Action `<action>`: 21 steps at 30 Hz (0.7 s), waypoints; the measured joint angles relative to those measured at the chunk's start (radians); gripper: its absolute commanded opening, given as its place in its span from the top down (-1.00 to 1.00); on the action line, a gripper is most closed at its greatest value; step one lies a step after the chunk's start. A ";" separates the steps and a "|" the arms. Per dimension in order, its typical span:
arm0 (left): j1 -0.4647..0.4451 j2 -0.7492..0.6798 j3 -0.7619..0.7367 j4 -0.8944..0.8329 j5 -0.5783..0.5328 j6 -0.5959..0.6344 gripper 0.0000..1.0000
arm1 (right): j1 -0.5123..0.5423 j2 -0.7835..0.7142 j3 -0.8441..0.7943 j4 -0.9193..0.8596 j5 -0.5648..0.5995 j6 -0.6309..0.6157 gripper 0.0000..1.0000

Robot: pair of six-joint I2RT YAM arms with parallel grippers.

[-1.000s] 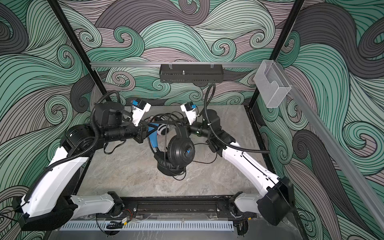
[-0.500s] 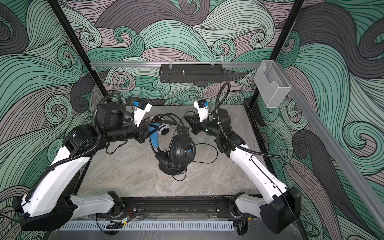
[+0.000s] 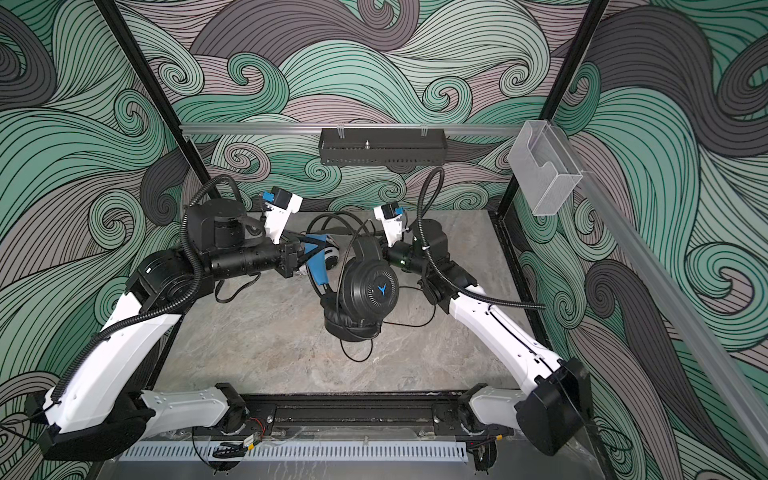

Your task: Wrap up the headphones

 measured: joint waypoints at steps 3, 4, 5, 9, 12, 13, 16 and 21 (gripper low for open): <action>-0.002 0.013 0.014 0.044 0.000 -0.027 1.00 | 0.008 0.036 0.007 0.033 -0.017 0.026 -0.03; -0.002 0.015 0.015 0.063 0.000 -0.038 1.00 | 0.011 0.046 0.010 0.042 -0.021 0.033 -0.04; -0.002 0.018 0.015 0.079 0.000 -0.050 1.00 | 0.015 0.056 0.012 0.056 -0.027 0.043 -0.05; -0.003 0.031 0.022 0.138 -0.010 -0.090 1.00 | 0.022 0.082 0.012 0.105 -0.046 0.078 -0.07; -0.009 0.049 0.044 0.170 -0.040 -0.113 1.00 | 0.023 0.095 0.000 0.153 -0.051 0.108 -0.08; -0.010 0.055 0.051 0.180 -0.051 -0.120 1.00 | 0.023 0.098 -0.007 0.169 -0.055 0.117 -0.08; -0.011 0.063 0.068 0.199 -0.087 -0.132 1.00 | 0.023 0.109 -0.024 0.196 -0.065 0.143 -0.07; -0.014 0.063 0.071 0.219 -0.136 -0.147 1.00 | 0.023 0.132 -0.040 0.225 -0.076 0.172 -0.05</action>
